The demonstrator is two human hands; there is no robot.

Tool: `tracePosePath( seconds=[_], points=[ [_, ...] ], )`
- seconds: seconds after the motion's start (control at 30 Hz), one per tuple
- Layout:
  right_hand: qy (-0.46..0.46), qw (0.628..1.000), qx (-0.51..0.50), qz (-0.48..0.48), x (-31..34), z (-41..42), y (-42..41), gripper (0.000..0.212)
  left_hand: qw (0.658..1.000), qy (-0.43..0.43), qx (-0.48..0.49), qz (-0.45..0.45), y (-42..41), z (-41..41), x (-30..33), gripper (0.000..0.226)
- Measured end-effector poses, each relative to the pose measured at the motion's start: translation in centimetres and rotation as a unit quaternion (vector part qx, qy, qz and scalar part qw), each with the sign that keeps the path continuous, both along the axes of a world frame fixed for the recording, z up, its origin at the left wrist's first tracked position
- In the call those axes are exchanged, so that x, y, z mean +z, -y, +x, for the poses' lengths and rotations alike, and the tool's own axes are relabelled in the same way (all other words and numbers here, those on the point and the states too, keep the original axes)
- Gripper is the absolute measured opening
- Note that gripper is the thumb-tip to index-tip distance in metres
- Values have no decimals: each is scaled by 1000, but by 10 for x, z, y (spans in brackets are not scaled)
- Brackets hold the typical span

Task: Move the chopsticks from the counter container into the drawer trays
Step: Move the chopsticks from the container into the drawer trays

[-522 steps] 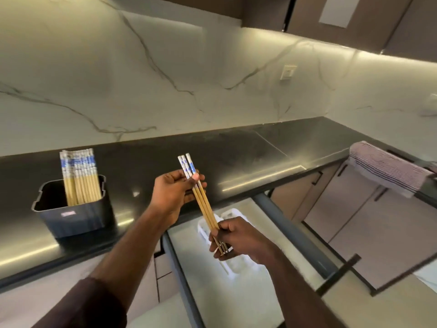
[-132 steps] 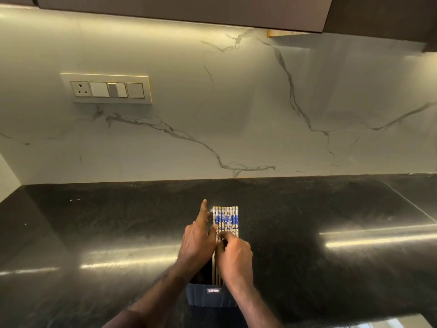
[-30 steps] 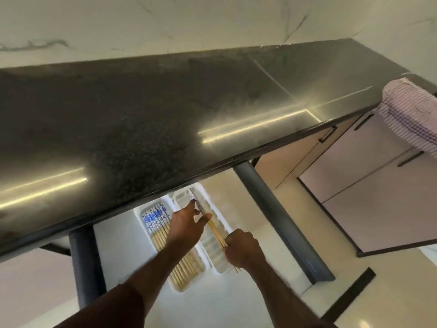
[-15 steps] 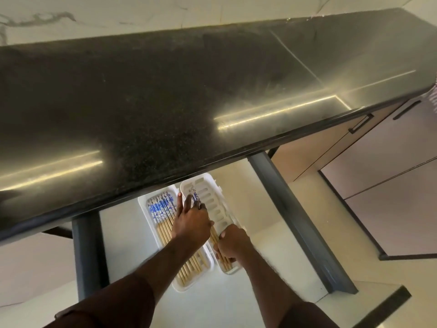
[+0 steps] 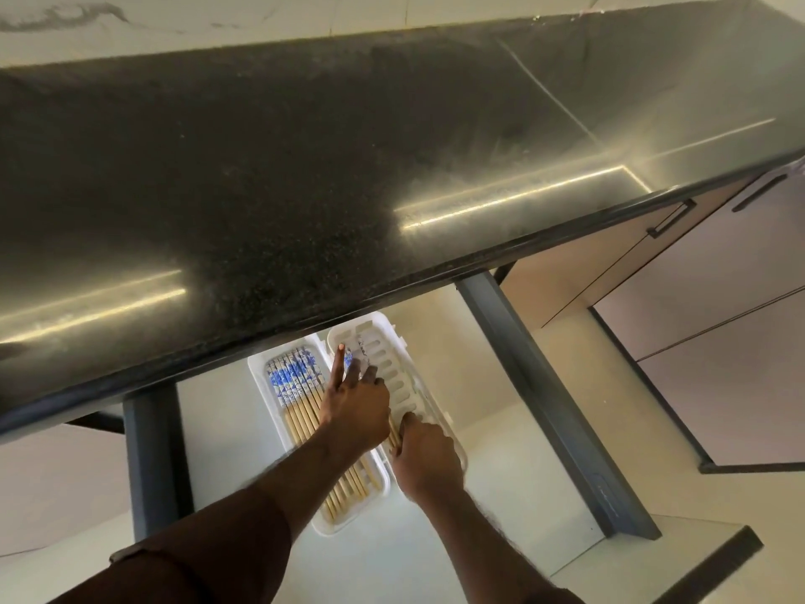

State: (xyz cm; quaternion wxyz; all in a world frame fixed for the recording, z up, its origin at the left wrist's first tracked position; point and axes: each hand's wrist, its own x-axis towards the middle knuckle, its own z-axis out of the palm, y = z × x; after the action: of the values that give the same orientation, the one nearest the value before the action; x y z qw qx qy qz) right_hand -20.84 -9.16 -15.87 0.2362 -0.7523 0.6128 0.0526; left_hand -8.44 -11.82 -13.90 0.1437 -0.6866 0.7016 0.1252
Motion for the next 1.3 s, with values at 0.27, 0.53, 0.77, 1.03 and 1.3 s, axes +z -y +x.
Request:
tracePosePath(
  seconds=[0.27, 0.53, 0.77, 1.03, 1.3],
  points=[
    [25, 1000, 3, -3, 10, -2, 2, 28, 1000, -6, 8, 7, 6, 7, 1, 41],
    [75, 994, -80, 8, 50, -5, -3, 27, 998, 1, -49, -39, -3, 12, 19, 39],
    [113, 988, -65, -78, 132, -8, -24, 27, 978, -150, -5, -147, -30, 2, 95, 28],
    [194, 954, -41, -226, 261, -3, -94, 31, 915, -276, 78, -284, -113, 1, 233, 25],
    [277, 902, 21, -331, 368, 51, -145, 29, 869, -271, 97, -402, -199, 57, 348, 30]
  ],
)
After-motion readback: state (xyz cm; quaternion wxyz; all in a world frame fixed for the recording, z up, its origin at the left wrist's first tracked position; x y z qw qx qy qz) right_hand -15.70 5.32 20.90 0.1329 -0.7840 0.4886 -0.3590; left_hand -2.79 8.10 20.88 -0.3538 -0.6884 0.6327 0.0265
